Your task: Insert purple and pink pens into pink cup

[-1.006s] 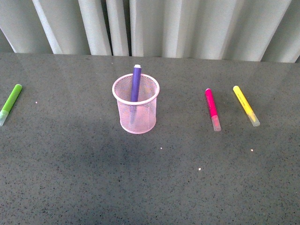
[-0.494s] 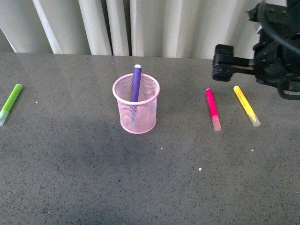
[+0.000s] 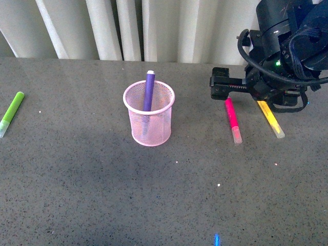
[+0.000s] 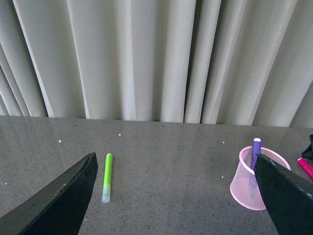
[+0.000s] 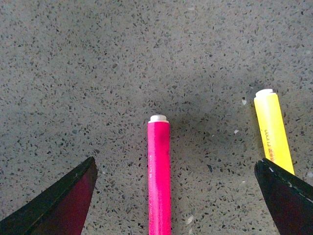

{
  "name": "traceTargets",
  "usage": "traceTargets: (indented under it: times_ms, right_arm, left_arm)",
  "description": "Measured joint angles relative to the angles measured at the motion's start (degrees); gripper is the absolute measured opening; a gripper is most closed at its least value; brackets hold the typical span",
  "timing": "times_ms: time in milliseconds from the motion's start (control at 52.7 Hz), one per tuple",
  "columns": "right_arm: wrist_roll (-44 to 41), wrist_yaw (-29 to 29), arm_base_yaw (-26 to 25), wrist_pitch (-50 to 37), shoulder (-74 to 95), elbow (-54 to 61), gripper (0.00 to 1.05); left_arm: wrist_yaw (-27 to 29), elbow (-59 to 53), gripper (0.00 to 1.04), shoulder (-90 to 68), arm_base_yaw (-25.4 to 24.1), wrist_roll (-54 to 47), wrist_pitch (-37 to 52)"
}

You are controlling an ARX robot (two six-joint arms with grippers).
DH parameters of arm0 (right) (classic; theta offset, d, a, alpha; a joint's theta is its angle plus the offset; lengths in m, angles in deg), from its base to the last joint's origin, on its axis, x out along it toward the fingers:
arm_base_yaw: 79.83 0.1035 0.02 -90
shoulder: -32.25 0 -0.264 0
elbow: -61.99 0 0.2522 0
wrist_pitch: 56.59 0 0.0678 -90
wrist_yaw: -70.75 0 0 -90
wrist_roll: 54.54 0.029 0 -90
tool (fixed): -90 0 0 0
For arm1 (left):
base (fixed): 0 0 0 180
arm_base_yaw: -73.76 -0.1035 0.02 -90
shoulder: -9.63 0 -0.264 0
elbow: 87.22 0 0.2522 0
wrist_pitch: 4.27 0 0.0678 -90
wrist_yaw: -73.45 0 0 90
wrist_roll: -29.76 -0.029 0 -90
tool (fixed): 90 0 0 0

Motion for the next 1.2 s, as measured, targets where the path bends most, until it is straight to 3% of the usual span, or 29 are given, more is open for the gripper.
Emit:
traceTargets:
  times_ms: [759,1196]
  right_arm:
    - [0.28,0.72,1.42,3.93,8.83,-8.79,0.98]
    - [2.38,1.29,1.42,3.78,9.75,-10.01,0.36]
  left_arm:
    - [0.00,0.00,0.98,0.00,0.00,0.00,0.00]
    - [0.00,0.00,0.98,0.00,0.00,0.00,0.00]
